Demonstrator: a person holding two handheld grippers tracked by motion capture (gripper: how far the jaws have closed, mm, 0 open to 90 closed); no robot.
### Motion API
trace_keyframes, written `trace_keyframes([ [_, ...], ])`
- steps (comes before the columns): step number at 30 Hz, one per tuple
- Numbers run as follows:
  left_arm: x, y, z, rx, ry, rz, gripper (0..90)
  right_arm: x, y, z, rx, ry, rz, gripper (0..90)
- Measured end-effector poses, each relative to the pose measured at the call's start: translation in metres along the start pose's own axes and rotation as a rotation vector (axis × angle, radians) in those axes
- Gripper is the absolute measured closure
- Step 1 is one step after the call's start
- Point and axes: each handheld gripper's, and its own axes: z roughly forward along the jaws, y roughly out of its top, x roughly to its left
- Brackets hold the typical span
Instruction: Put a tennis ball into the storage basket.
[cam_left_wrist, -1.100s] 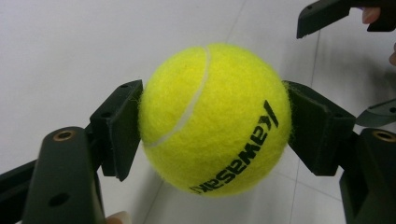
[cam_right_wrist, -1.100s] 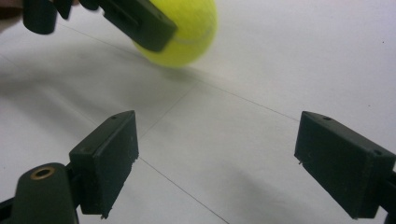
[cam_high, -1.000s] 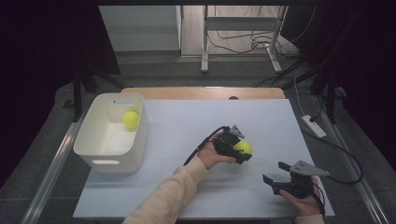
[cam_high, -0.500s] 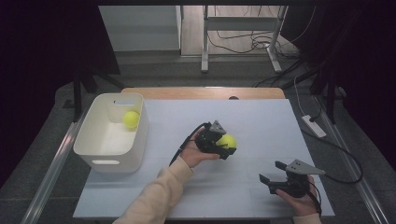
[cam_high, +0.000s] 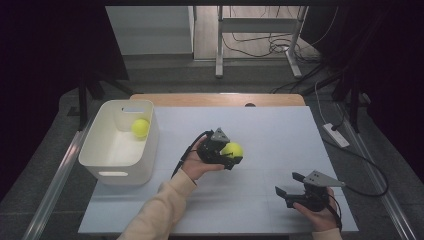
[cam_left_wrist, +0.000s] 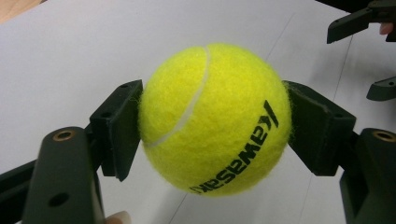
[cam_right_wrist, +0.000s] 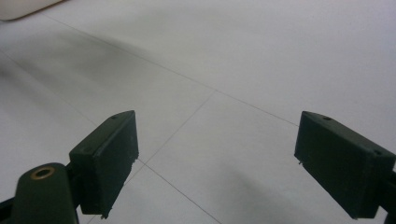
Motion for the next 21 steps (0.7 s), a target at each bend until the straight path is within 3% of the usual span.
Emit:
trace_keyframes([
  [21, 0.008, -0.015, -0.017, -0.018, 0.036, -0.025, 26.5, 0.000, 0.000, 0.000, 0.001, -0.002, 0.000, 13.5],
])
